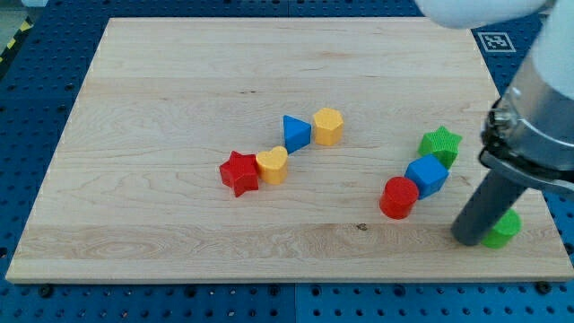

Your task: Push the red circle towards the green circle

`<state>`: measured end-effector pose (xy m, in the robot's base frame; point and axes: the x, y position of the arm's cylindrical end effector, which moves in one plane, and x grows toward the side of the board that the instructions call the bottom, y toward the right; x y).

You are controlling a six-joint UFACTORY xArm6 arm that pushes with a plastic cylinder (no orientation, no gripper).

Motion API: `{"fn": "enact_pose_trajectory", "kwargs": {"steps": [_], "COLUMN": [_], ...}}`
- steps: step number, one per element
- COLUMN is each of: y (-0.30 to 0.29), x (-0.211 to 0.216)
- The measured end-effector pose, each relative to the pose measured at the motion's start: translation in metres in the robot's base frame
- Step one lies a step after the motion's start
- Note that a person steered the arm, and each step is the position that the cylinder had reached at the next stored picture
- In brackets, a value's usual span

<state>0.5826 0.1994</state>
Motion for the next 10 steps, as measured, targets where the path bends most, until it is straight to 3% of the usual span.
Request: {"fn": "enact_pose_trajectory", "kwargs": {"steps": [1, 3, 4, 6, 8, 10], "y": [0.014, -0.082, -0.094, -0.096, -0.133, -0.107], "x": [0.0, 0.004, -0.009, -0.03, -0.039, -0.074]}}
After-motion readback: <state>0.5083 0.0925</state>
